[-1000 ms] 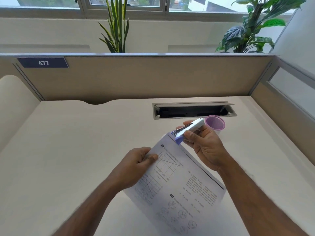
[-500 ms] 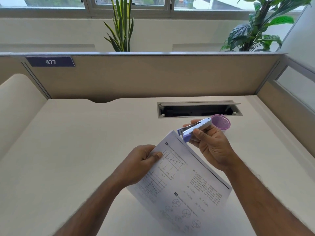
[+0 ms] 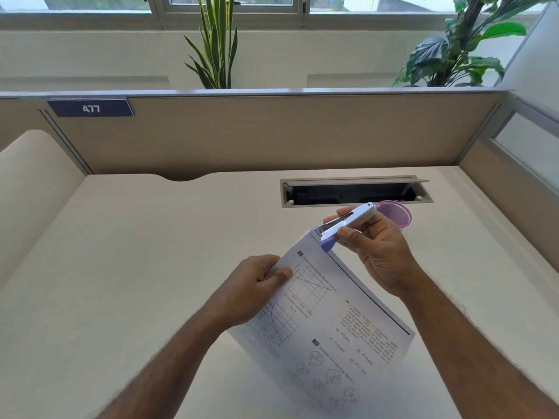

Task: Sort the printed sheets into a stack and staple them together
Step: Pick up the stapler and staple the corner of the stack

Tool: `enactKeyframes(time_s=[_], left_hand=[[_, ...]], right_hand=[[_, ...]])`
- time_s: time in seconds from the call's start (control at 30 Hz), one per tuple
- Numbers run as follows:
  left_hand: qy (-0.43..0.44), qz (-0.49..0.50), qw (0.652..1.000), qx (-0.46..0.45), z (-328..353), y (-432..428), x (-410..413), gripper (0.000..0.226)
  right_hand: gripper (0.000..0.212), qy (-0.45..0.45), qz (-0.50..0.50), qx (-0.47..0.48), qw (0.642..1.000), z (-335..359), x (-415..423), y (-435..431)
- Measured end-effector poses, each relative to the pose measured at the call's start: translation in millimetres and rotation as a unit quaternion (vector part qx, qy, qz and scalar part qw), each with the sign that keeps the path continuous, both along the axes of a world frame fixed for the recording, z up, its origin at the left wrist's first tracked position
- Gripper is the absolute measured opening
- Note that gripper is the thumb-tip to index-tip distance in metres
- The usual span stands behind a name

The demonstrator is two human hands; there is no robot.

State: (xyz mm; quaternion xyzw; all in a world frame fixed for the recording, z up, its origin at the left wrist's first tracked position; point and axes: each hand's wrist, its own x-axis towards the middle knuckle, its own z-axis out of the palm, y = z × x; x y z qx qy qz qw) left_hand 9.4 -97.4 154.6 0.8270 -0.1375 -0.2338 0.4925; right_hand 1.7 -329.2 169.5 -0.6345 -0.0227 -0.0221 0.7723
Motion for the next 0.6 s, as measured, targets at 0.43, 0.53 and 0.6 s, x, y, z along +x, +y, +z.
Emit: enactKeyframes(time_s=[0.43, 0.53, 0.6], left_hand=[[-0.029, -0.014, 0.998, 0.056, 3.8, -0.9, 1.5, 0.025], [-0.032, -0.015, 0.998, 0.06, 4.7, -1.3, 1.6, 0.025], [-0.03, -0.013, 0.997, 0.065, 4.1, -0.9, 1.9, 0.025]], right_hand=[[0.031, -0.018, 0.002, -0.044, 0.999, -1.8, 0.5, -2.1], [0.021, -0.018, -0.005, -0.059, 0.998, -2.9, 1.2, -3.0], [0.021, -0.022, -0.008, -0.065, 0.998, -3.9, 1.6, -3.8]])
